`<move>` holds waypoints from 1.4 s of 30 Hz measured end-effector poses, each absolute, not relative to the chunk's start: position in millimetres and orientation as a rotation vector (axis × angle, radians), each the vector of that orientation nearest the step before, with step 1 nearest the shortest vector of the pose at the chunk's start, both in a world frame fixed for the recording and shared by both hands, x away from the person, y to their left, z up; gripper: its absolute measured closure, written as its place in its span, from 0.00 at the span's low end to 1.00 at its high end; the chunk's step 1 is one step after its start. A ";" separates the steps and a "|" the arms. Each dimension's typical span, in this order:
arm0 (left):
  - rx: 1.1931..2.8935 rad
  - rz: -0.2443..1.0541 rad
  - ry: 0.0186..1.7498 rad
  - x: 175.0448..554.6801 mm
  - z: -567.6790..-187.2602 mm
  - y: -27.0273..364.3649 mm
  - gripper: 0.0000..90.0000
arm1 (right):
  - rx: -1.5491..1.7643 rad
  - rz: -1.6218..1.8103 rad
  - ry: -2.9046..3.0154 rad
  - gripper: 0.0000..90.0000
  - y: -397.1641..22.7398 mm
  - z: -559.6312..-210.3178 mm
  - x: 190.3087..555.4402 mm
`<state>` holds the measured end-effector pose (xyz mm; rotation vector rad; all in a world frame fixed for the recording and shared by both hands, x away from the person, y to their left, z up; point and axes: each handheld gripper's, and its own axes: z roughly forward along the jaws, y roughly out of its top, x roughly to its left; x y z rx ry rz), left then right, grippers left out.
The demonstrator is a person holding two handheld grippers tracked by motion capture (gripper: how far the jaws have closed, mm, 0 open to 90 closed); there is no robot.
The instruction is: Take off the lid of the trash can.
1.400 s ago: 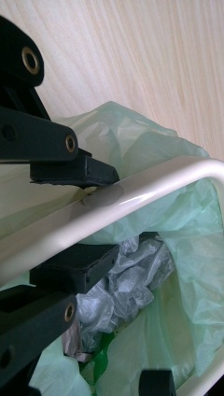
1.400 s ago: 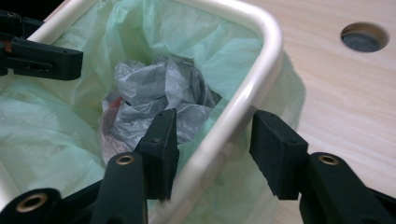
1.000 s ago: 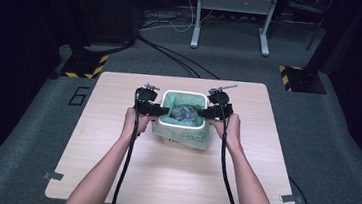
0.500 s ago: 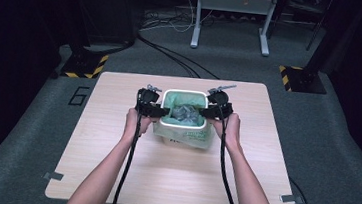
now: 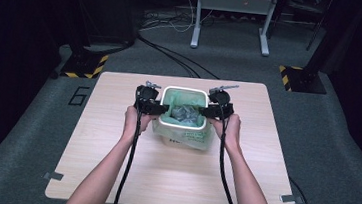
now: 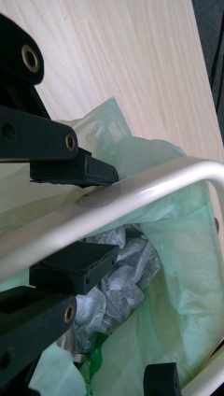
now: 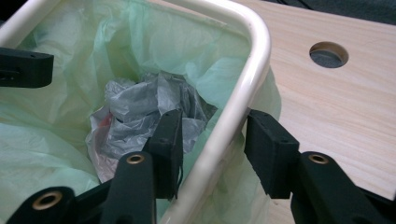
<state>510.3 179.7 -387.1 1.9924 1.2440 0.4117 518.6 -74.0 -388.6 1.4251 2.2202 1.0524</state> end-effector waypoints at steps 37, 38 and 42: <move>1.958 0.377 1.154 492.7 -340.2 180.7 0.75 | 1.420 1.128 2.184 0.80 -91.4 -334.1 505.7; 1.954 0.373 1.151 492.5 -340.1 179.4 0.75 | 1.425 1.128 2.179 0.80 -92.4 -332.8 505.6; 1.958 0.331 1.125 490.8 -342.6 173.0 0.71 | 1.437 1.128 2.150 0.83 -99.0 -331.5 506.6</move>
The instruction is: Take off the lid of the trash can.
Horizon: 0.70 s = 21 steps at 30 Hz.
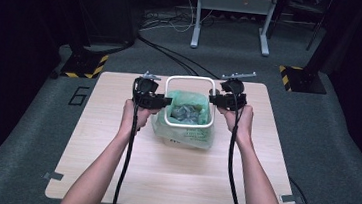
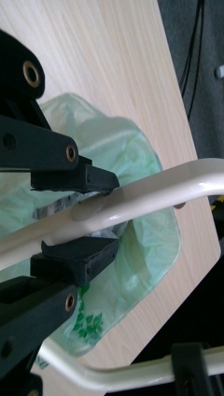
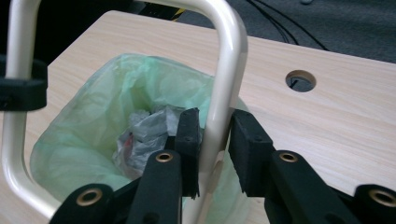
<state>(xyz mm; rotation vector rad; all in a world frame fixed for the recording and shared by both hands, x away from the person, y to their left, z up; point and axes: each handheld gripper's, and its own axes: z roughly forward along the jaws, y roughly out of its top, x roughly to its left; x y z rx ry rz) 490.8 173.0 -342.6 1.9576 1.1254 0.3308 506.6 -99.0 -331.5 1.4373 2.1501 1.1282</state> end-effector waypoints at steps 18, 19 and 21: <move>1.962 0.423 1.033 452.9 -353.8 178.0 0.15 | 1.484 1.075 2.112 0.88 -122.0 -347.7 508.7; 1.960 0.432 1.033 449.8 -354.8 181.1 0.14 | 1.493 1.083 2.108 0.88 -123.1 -348.0 508.4; 1.964 0.450 1.038 444.2 -357.9 187.7 0.13 | 1.495 1.091 2.106 0.88 -125.5 -348.2 508.0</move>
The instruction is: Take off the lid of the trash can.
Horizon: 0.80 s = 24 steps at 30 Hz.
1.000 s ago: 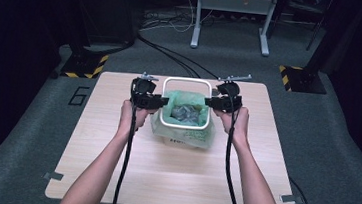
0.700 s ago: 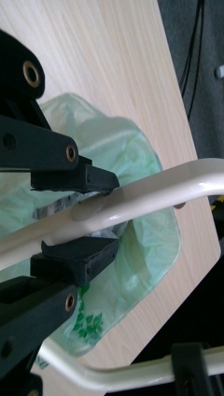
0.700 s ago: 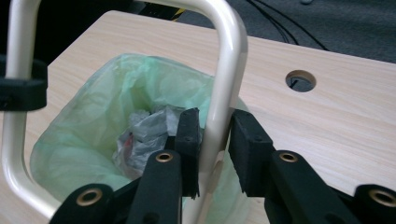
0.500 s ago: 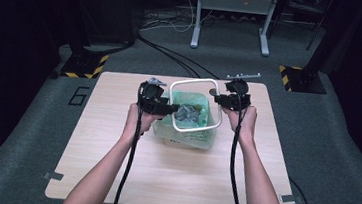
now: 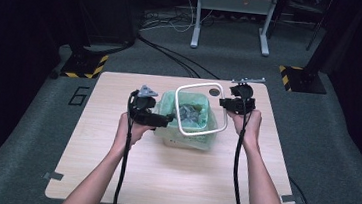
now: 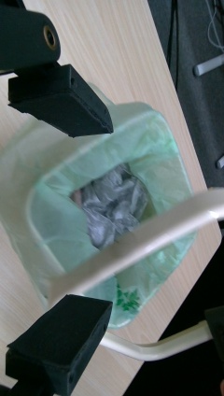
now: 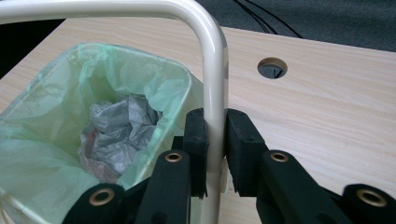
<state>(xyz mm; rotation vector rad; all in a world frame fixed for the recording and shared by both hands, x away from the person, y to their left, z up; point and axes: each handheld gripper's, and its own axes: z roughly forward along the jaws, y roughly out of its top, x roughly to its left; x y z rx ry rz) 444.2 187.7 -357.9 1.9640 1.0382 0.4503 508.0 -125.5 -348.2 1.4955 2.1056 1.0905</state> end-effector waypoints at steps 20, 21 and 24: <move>2.047 0.500 1.135 422.1 -442.0 237.3 0.08 | 1.506 1.129 2.080 0.88 -147.8 -341.8 502.2; 2.061 0.492 1.142 421.4 -448.4 238.7 0.08 | 1.505 1.130 2.078 0.88 -149.2 -341.5 502.0; 2.082 0.476 1.163 419.8 -468.5 244.2 0.07 | 1.508 1.132 2.072 0.88 -153.2 -340.8 501.7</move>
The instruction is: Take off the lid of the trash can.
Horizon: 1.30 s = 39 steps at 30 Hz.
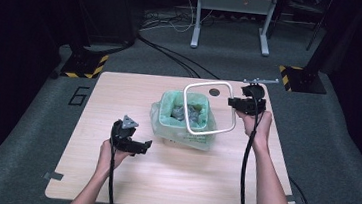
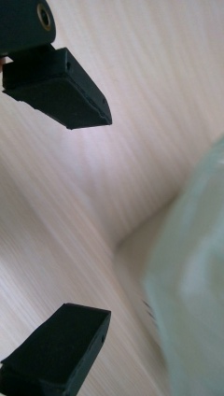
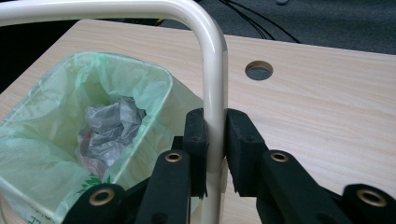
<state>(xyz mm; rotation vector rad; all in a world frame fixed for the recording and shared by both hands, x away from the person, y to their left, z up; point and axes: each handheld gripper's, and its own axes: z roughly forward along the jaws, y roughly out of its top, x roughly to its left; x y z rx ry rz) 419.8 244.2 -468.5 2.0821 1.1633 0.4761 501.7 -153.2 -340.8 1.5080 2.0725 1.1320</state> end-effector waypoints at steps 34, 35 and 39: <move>2.068 0.513 1.216 412.3 -530.0 261.3 0.02 | 1.584 1.109 2.005 0.88 -197.5 -341.5 495.9; 2.068 0.513 1.219 412.0 -529.9 261.3 0.02 | 1.581 1.111 2.003 0.88 -199.2 -341.4 495.6; 2.071 0.515 1.218 411.6 -529.8 261.2 0.03 | 1.592 1.114 1.988 0.88 -204.9 -340.5 493.6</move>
